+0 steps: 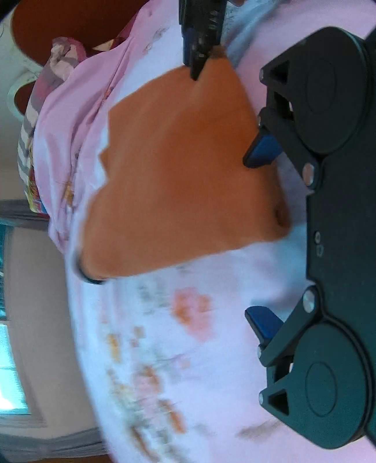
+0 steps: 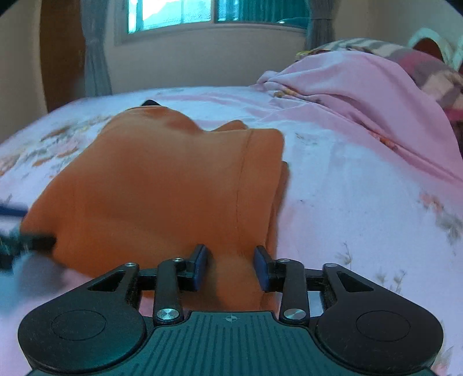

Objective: Fold small clothes

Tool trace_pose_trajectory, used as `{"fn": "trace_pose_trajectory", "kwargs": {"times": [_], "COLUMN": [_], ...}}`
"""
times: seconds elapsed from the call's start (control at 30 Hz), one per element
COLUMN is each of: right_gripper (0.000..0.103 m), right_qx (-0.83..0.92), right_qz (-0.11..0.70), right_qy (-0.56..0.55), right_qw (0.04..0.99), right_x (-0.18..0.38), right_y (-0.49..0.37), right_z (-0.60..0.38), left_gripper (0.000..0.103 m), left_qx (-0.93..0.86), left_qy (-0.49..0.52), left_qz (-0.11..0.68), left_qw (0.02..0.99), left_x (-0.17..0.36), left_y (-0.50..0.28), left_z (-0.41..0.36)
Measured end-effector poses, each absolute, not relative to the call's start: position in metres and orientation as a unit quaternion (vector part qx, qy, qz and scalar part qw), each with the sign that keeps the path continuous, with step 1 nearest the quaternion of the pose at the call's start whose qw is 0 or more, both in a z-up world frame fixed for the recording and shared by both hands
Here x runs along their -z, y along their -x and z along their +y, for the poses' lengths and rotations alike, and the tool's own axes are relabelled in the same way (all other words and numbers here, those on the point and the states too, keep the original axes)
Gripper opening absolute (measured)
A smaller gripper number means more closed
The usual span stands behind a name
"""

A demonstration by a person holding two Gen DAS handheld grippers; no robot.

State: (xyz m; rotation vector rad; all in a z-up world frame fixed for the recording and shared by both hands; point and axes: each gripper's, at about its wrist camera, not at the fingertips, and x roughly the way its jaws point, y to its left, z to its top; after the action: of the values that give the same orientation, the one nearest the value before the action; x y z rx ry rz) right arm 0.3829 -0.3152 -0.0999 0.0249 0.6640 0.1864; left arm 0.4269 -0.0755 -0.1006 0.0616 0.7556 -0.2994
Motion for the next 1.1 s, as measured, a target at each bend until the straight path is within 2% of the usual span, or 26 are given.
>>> {"fn": "trace_pose_trajectory", "kwargs": {"times": [0.1,0.23,0.3,0.37,0.43,0.57,0.87,1.1], "right_gripper": [0.044,0.044,0.044,0.044,0.044,0.044,0.044,0.044], "right_qx": [-0.097,-0.099,-0.105,-0.101,-0.099,-0.109,-0.093,-0.127], "right_qz": [0.326,0.270,0.251,0.289,0.317,0.248,0.255,0.303], "right_qy": [-0.064,-0.072,-0.065,-0.049,-0.053,-0.064,-0.093,-0.190], "right_qw": [0.938,0.955,0.960,0.951,0.942,0.960,0.958,0.925], "right_x": [0.097,0.081,0.078,0.088,0.093,0.069,0.058,0.080], "right_y": [-0.383,-0.361,-0.356,-0.368,-0.377,-0.371,-0.452,-0.505], "right_z": [-0.330,-0.342,-0.339,-0.332,-0.329,-0.337,-0.355,-0.388], "left_gripper": [0.101,0.100,0.101,0.101,0.101,0.100,0.099,0.100], "left_qx": [0.149,0.155,0.147,0.144,0.152,0.158,0.127,0.171], "left_qy": [0.003,0.004,-0.005,-0.018,-0.004,0.022,0.048,0.111], "left_qz": [0.360,0.318,0.324,0.359,0.360,0.298,0.309,0.318], "left_qw": [0.921,0.935,0.934,0.922,0.921,0.941,0.941,0.926], "left_x": [0.094,0.077,0.082,0.093,0.091,0.071,0.068,0.078], "left_y": [-0.422,-0.407,-0.411,-0.422,-0.426,-0.427,-0.513,-0.574], "left_z": [-0.064,-0.054,-0.054,-0.059,-0.055,-0.041,-0.035,-0.023]}}
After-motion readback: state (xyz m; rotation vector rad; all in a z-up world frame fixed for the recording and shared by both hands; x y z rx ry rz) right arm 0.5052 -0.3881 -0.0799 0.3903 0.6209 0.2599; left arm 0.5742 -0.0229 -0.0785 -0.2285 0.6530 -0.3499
